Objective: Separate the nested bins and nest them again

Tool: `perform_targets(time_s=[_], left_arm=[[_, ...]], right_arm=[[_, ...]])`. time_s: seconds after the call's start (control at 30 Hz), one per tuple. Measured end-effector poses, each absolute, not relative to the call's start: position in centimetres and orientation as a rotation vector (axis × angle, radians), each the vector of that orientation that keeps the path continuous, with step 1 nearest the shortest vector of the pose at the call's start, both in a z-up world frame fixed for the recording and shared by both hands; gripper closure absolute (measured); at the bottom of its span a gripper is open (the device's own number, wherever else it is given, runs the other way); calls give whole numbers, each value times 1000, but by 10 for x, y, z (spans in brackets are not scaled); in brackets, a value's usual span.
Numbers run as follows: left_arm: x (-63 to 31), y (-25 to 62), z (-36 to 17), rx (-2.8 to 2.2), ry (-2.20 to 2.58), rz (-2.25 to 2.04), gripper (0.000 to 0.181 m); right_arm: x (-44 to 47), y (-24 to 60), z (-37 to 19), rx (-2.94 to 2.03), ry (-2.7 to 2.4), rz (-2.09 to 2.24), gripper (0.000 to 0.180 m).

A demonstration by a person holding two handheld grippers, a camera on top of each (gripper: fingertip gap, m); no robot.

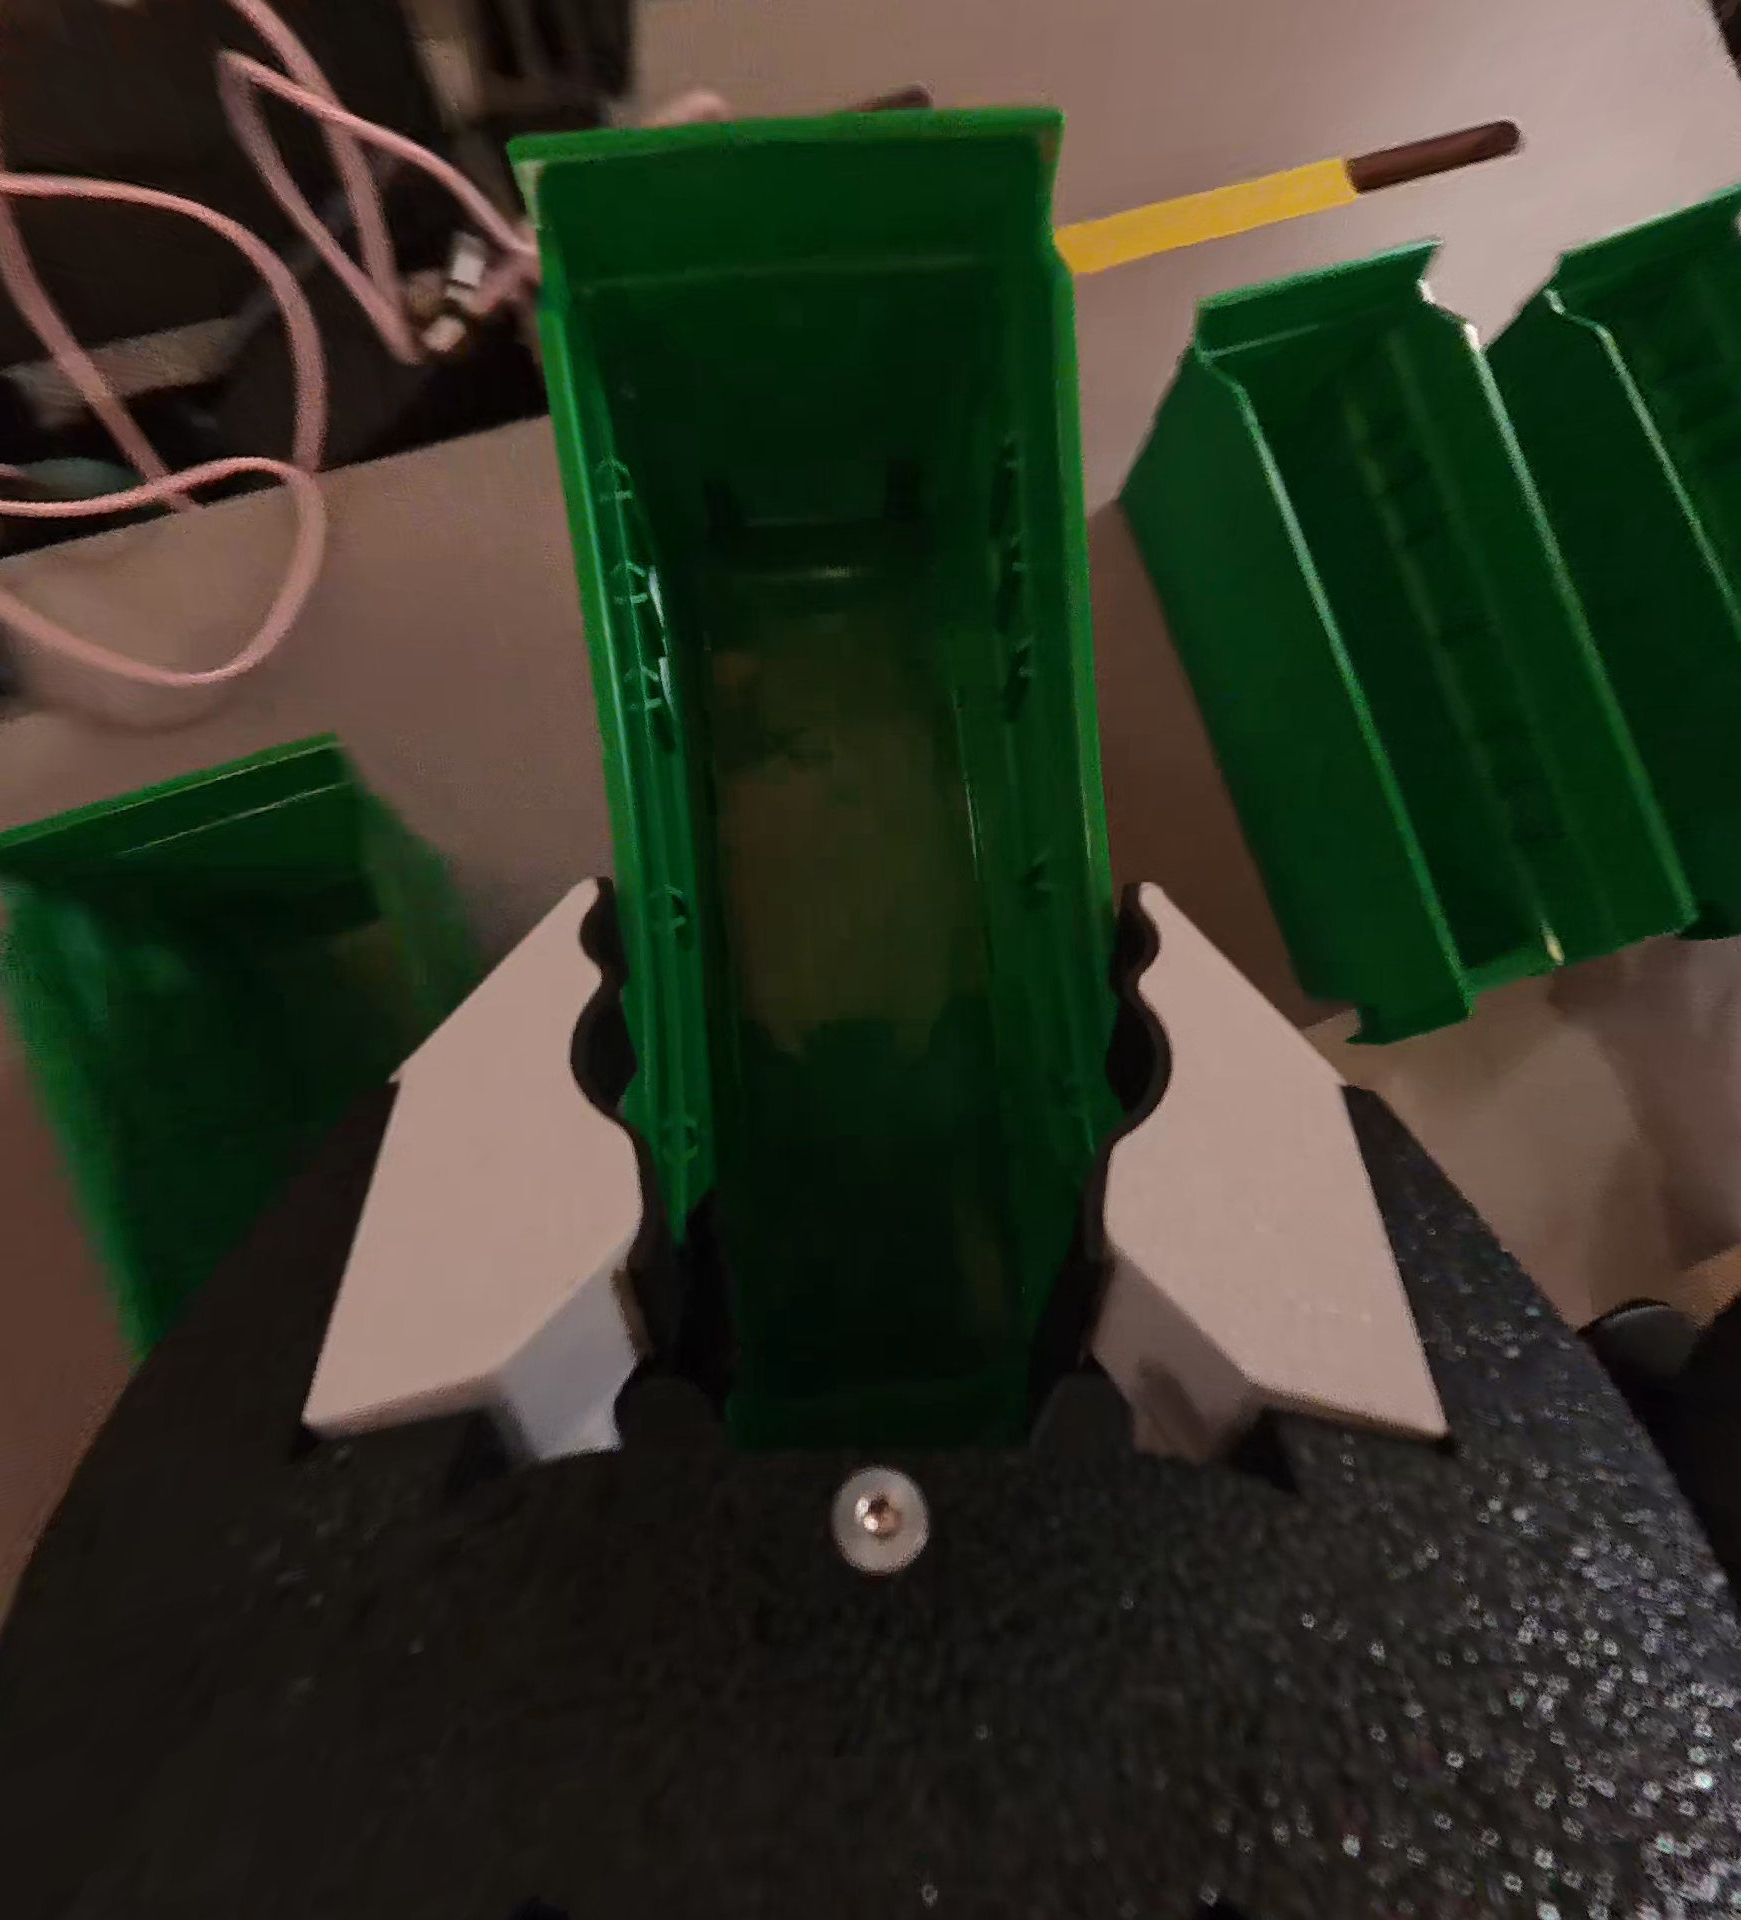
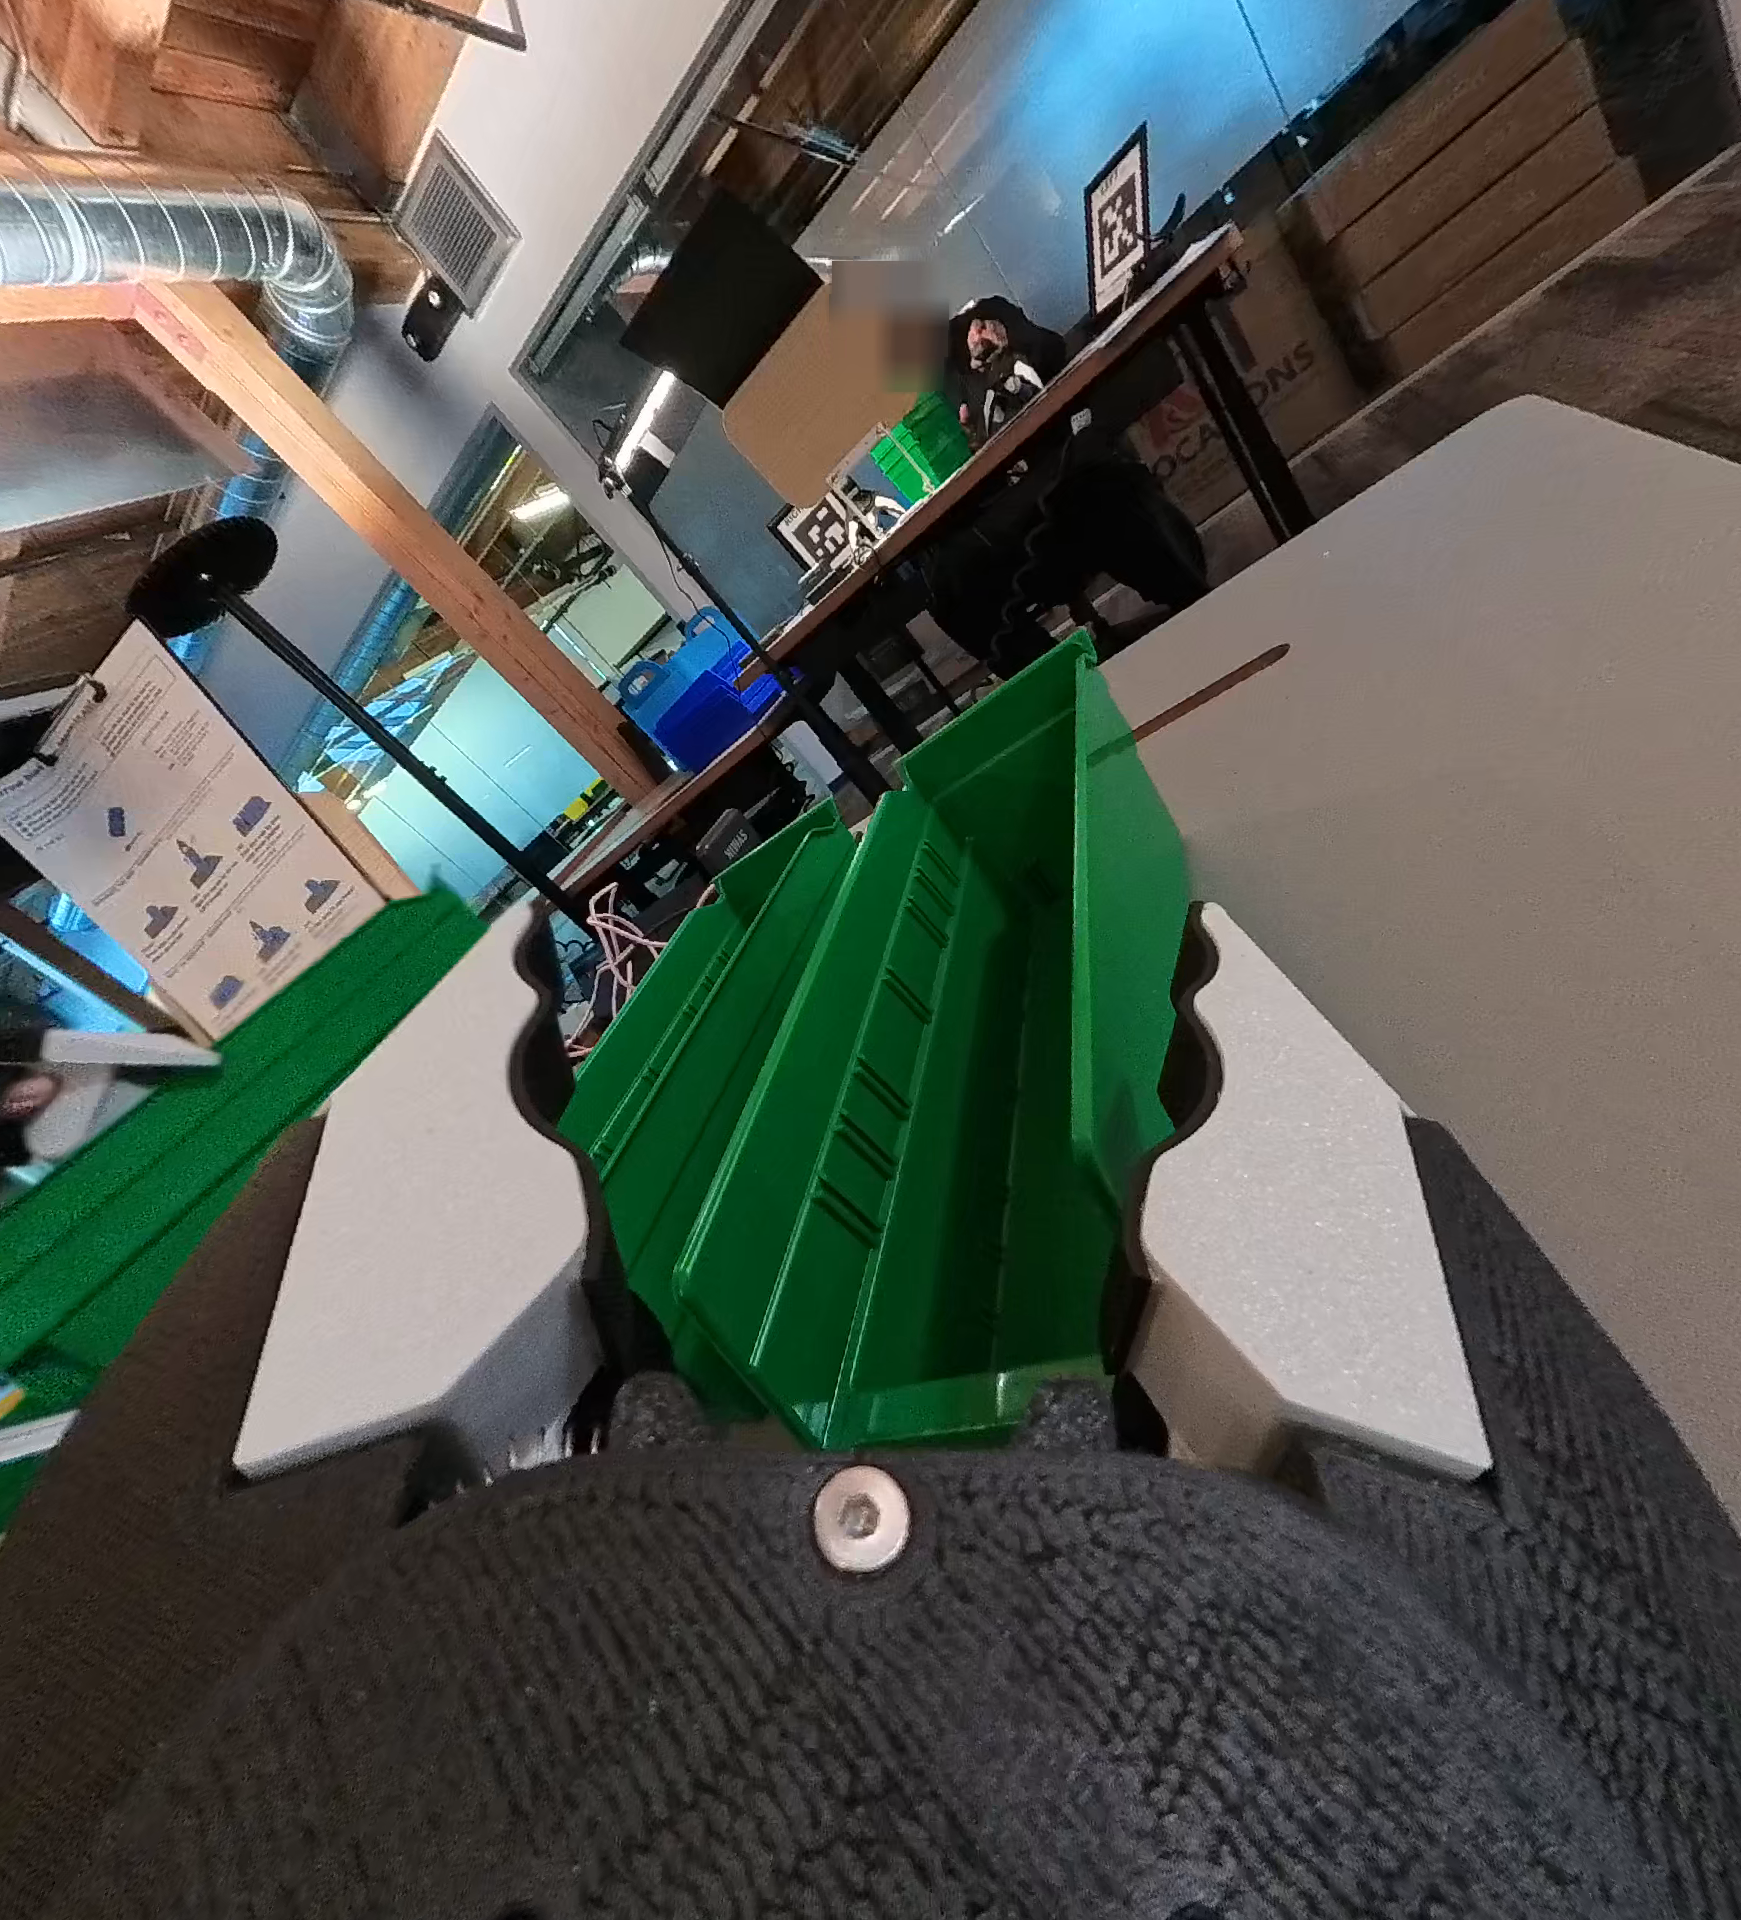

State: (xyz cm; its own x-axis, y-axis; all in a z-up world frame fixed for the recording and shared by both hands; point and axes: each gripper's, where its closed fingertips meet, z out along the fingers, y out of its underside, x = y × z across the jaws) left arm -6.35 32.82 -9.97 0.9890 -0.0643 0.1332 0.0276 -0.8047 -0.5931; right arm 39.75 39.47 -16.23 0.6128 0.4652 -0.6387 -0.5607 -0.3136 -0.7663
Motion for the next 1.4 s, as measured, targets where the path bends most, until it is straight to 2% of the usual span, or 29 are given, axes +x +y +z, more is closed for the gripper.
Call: perform_targets(time_s=[0.13, 0.3, 0.4, 0.47, 0.57, 0.63, 0.8, 0.97, 1.03, 1.1, 1.23, 1.27, 1.3, 1.37, 1.4], left_arm=[[-11, 361, -159, -2539, 68, -289, 87], [23, 386, -219, -2580, 70, -212, 83], [31, 392, -221, -2554, 106, -115, 79], [37, 389, -224, -2559, 168, -69, 70], [52, 380, -214, -2472, 264, -181, 44], [52, 365, -200, -2372, 335, -217, 36], [16, 281, -166, -2086, 349, -302, 36], [-112, 185, -135, -1810, -43, -275, 35], [-156, 153, -163, -1930, -148, -291, 22], [-190, 138, -185, -1998, -192, -259, 22], [-203, 135, -210, -2004, -183, -462, 22], [-201, 138, -217, -2004, -169, -530, 22], [-195, 141, -221, -1993, -155, -608, 23], [-176, 146, -219, -1923, -96, -795, 23], [-164, 145, -213, -1872, -76, -904, 22]], right_arm=[[396, 395, -162, -1596, 71, 1003, 63], [394, 393, -157, -1589, 51, 973, 63], [392, 392, -158, -1605, 37, 945, 63], [392, 393, -160, -1614, 32, 930, 63], [391, 394, -161, -1623, 22, 917, 63], [389, 393, -161, -1631, 7, 896, 63], [388, 387, -147, -1626, -39, 784, 63], [375, 370, -117, -1578, -131, 644, 63], [354, 357, -104, -1571, -215, 614, 75], [318, 339, -95, -1570, -322, 616, 80], [209, 309, -92, -1618, -563, 750, 80], [180, 306, -96, -1673, -629, 793, 82], [151, 304, -102, -1739, -701, 840, 93], [102, 306, -115, -1881, -819, 913, 92], [84, 310, -126, -1977, -861, 916, 84]])
